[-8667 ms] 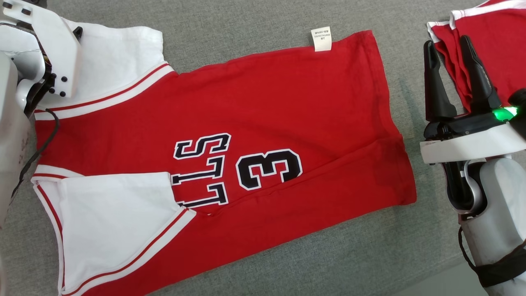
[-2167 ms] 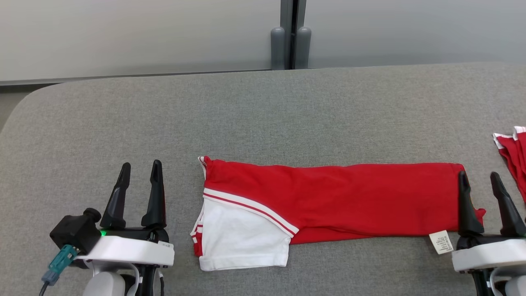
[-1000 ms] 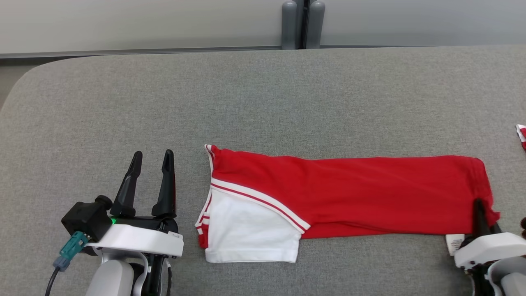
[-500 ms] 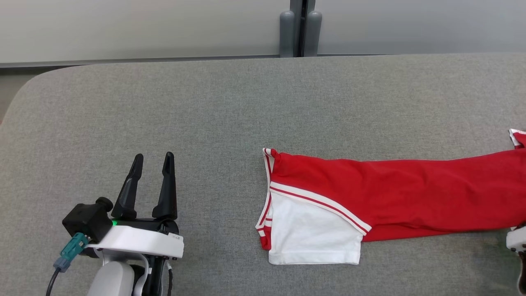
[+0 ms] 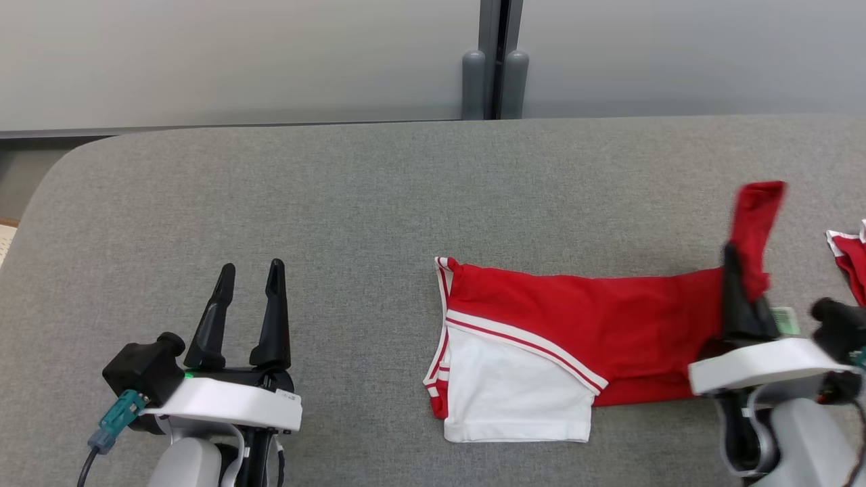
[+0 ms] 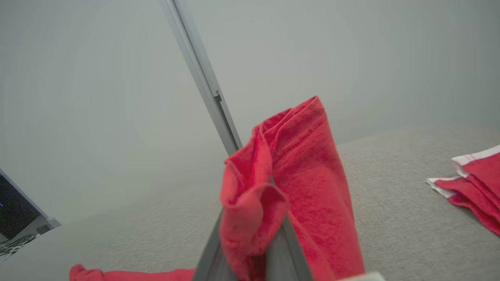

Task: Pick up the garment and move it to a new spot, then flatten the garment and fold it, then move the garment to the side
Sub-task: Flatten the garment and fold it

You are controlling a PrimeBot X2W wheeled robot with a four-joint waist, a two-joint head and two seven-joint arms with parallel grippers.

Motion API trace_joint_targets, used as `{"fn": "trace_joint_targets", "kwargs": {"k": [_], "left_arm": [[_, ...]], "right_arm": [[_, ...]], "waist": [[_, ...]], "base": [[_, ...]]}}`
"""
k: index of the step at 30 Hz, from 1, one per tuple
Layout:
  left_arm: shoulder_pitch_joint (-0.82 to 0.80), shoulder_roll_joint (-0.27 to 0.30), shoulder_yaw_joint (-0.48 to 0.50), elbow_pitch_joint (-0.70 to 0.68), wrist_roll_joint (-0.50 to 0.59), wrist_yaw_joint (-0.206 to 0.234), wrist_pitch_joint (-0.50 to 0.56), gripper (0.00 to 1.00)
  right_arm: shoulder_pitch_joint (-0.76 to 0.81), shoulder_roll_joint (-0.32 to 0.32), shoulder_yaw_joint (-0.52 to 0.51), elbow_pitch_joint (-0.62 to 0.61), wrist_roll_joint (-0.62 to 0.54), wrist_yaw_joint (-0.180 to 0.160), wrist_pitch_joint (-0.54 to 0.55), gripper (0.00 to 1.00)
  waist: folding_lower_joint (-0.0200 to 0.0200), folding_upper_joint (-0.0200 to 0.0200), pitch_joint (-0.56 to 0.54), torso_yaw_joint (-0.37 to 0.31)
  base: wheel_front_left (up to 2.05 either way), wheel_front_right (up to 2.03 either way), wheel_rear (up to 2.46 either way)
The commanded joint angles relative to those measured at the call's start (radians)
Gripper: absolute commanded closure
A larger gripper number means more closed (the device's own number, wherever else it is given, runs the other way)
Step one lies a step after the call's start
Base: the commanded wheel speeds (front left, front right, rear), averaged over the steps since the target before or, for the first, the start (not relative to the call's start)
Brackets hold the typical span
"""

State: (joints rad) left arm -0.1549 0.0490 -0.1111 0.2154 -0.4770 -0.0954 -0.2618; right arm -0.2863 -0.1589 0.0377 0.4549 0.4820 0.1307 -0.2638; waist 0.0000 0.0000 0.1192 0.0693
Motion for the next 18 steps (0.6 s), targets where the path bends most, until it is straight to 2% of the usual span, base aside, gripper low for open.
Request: {"fn": "trace_joint_targets", "kwargs": {"k": [1,9,18], "left_arm": [[0.005,0.004,0.003,0.003,-0.004,0.003,-0.004,0.00],[0.001,0.004,-0.021,0.014,-0.011,0.002,-0.004,0.00],[-0.006,0.003,-0.038,0.007,-0.023,0.008,-0.004,0.00]], "right_arm": [[0.014,0.012,0.068,-0.037,0.015,0.000,0.006,1.00],[0.021,0.059,0.265,-0.086,0.061,0.000,0.038,1.00],[-0.011,0.086,0.422,0.007,0.062,0.000,0.026,1.00]], "waist": [[0.0000,0.0000,-0.009,0.002],[0.0000,0.0000,-0.027,0.025],[0.0000,0.0000,-0.007,0.077]], "base": [[0.00,0.00,0.00],[0.00,0.00,0.00],[0.00,0.00,0.00]]}}
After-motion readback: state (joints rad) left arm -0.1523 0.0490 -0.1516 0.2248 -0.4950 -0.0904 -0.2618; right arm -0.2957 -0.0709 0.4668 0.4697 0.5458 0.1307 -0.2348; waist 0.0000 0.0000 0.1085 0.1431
